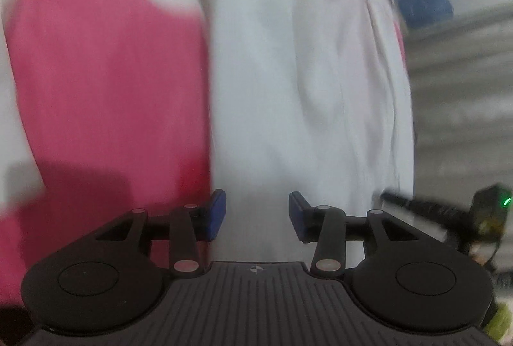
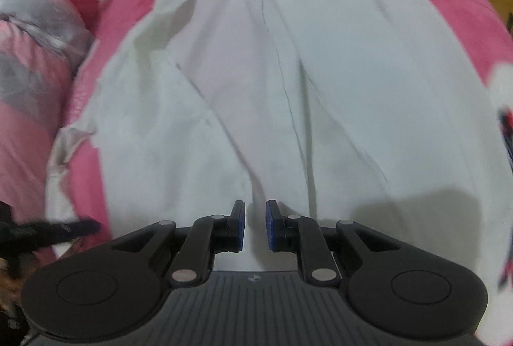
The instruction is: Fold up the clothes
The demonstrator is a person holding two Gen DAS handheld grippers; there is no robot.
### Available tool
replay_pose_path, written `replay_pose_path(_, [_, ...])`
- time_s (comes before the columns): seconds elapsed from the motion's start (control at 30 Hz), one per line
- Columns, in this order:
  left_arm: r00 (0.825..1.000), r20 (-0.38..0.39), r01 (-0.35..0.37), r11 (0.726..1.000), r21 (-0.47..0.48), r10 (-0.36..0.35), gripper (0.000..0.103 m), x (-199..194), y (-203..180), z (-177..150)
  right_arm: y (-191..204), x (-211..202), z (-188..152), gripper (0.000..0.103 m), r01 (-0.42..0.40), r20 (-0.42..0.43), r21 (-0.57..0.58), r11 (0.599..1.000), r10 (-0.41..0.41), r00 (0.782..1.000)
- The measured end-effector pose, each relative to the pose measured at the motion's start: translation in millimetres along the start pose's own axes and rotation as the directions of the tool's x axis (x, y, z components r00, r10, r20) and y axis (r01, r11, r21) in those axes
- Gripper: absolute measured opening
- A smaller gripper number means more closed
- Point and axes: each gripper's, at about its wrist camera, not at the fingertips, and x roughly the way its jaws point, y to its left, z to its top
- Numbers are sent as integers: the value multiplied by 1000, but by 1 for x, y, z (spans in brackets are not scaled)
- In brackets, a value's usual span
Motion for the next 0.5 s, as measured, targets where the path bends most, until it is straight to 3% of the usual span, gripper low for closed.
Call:
replay_pose_path(0.13, [994, -86, -65, 997, 47, 69, 43, 10, -11, -39, -32, -59, -44, 24, 16, 128, 97, 995, -28, 991])
replay_pose_path(0.27, [977, -131, -153, 983, 106, 166, 43, 14, -18, -70, -81, -107, -78, 36, 20, 255, 278, 960, -94, 962])
replay_pose_path(0.37, [959, -137, -228, 962, 151, 249, 49, 17, -19, -86, -110, -115, -93, 44, 20, 283, 387, 922, -140, 949])
replay_pose_path(0.43, [956, -132, -242, 958, 155, 263, 52, 21, -18, -94, -124, -110, -99, 51, 9, 282, 437, 899, -147, 948])
replay_pose_path(0.5, [955, -111, -257, 954, 153, 275, 55, 23, -19, -97, -132, -95, -101, 51, -10, 273, 458, 889, -130, 953])
